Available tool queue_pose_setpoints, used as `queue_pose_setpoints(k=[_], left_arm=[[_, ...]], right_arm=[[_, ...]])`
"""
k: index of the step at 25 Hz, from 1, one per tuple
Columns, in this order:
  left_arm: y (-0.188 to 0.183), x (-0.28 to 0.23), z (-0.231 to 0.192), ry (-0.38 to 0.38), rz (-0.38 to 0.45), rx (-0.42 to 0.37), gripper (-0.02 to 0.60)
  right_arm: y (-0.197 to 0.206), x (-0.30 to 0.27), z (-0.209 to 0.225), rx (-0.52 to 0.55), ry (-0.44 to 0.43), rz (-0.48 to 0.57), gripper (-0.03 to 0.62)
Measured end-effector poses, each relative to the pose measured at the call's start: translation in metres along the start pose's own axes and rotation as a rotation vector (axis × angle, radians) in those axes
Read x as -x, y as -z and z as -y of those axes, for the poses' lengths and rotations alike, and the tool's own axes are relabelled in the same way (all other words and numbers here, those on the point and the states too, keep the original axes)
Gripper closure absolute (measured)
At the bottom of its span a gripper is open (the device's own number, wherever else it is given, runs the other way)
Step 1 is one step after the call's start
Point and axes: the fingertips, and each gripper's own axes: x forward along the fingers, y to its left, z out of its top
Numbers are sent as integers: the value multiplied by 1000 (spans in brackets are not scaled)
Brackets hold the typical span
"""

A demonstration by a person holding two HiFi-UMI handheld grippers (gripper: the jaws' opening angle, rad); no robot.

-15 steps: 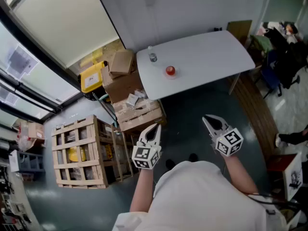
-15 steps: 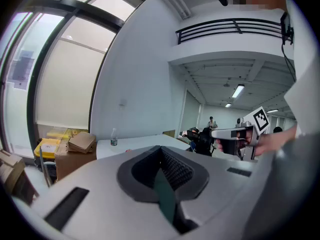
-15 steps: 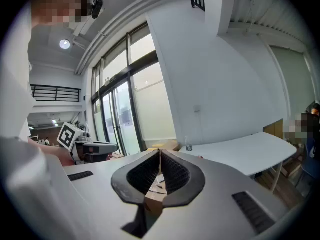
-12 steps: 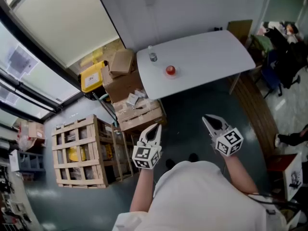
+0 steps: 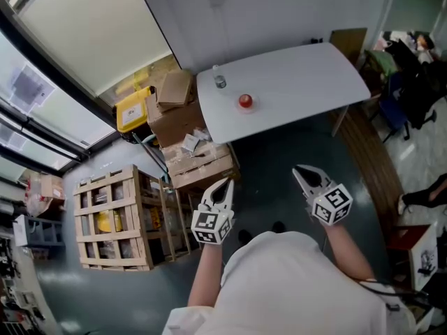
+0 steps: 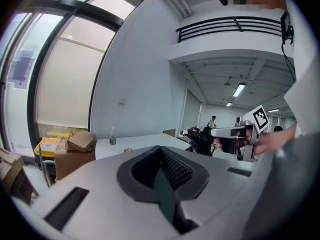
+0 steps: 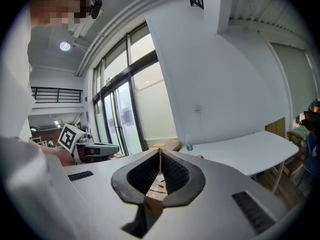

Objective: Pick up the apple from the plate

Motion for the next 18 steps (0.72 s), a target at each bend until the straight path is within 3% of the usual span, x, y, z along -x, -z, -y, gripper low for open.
queue_pose_setpoints(k=[18], left_arm=[[26, -23, 51, -85, -27, 36, 580]], right_arm=[[25, 34, 40, -16, -75, -43, 556]])
